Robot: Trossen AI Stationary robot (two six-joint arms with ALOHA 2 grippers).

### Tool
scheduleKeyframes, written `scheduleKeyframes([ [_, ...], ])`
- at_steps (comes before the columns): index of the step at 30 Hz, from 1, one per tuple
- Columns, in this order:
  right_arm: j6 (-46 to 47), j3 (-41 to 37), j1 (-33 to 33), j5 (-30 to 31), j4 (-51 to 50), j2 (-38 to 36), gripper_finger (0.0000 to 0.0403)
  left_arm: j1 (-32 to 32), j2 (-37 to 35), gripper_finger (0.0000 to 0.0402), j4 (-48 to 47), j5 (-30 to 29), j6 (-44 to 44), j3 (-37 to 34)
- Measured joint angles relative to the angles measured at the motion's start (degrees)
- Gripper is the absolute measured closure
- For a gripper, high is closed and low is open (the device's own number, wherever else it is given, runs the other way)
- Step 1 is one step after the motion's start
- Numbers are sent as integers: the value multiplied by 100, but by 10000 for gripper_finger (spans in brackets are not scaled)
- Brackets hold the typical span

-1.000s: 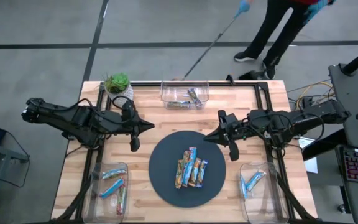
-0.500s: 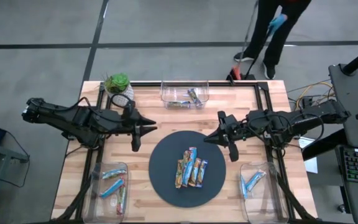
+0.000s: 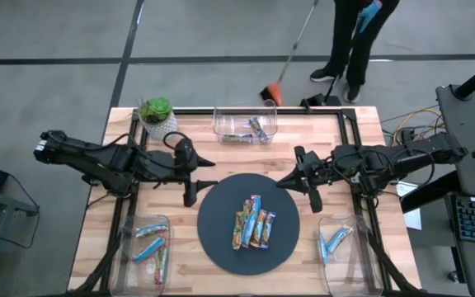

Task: Pick and place Granola Bars by type
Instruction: Put the yellow granola bar into the bottom right transparent bin

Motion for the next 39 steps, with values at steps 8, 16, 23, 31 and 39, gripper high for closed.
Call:
scheduleKeyframes([
  [8,-2,0,-2,2,-329,-350,394,-11,475,157,0,405,512,474],
  [16,0,0,-2,18,-592,-563,394,-145,1248,157,-24,1000,1046,782],
  [23,38,0,-4,46,-686,-606,394,-205,1703,157,-68,1063,1160,994],
  [31,57,0,-4,50,-904,-642,394,-291,1973,157,-470,1156,580,1368],
  [39,42,0,-6,59,-1240,-637,394,-519,2152,157,-637,1190,237,1746],
])
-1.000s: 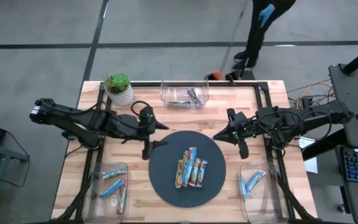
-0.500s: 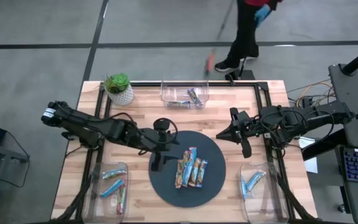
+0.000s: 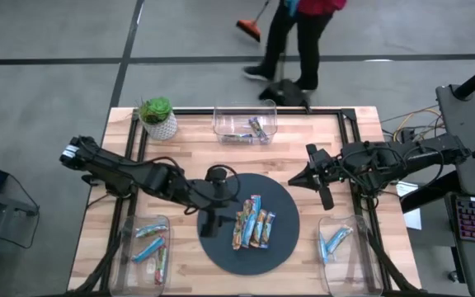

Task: Pick and place Granola Bars by type
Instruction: Put the yellow granola bar into the bottom right transparent bin

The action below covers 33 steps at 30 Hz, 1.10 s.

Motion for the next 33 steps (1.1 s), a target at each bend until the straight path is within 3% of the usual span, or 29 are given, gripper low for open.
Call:
scheduleKeyframes([
  [11,-68,0,1,-2,-272,-35,394,-60,34,157,-6,-2,-1511,44],
  [29,-63,0,0,-9,-498,-38,394,-157,608,157,-8,162,-522,496],
  [33,-48,0,0,-11,-496,-35,394,-168,697,157,-16,156,-685,520],
])
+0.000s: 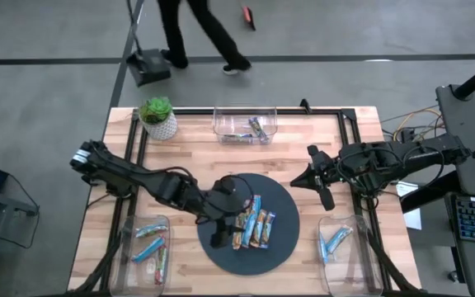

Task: Pick and place Granola Bars by type
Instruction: Put the yellow granola bar into the bottom right transparent bin

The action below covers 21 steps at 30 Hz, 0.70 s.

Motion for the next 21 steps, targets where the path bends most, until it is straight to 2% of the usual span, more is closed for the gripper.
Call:
scheduleKeyframes([
  [14,5,0,0,2,0,0,394,68,640,157,-687,-106,-1707,84],
  [21,5,0,0,3,2,0,394,198,706,157,-916,-112,-3599,259],
])
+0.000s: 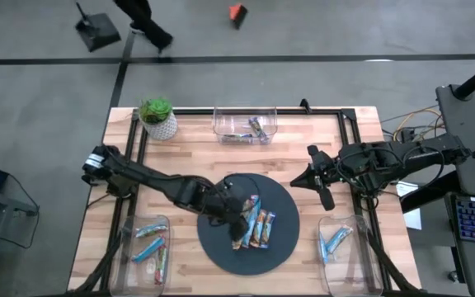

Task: Pick and place Granola Bars by type
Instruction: Put the yellow granola bar into the bottom right transparent bin

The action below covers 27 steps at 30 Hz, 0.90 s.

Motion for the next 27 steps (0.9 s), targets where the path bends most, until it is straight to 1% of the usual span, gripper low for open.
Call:
scheduleKeyframes([
  [6,-1,0,0,1,-1,0,394,59,12,157,-631,82,-1408,84],
  [8,-1,0,0,1,0,0,394,59,12,157,-853,220,-1891,86],
  [10,-2,0,0,1,-1,0,394,59,16,157,-937,345,-2180,84],
  [17,-20,0,0,1,-1,0,394,61,38,157,-936,425,-2684,84],
  [23,-22,0,0,3,-1,0,394,61,115,157,-936,426,-2810,79],
  [27,-22,0,0,1,-1,0,394,61,351,157,-886,509,-2816,79],
])
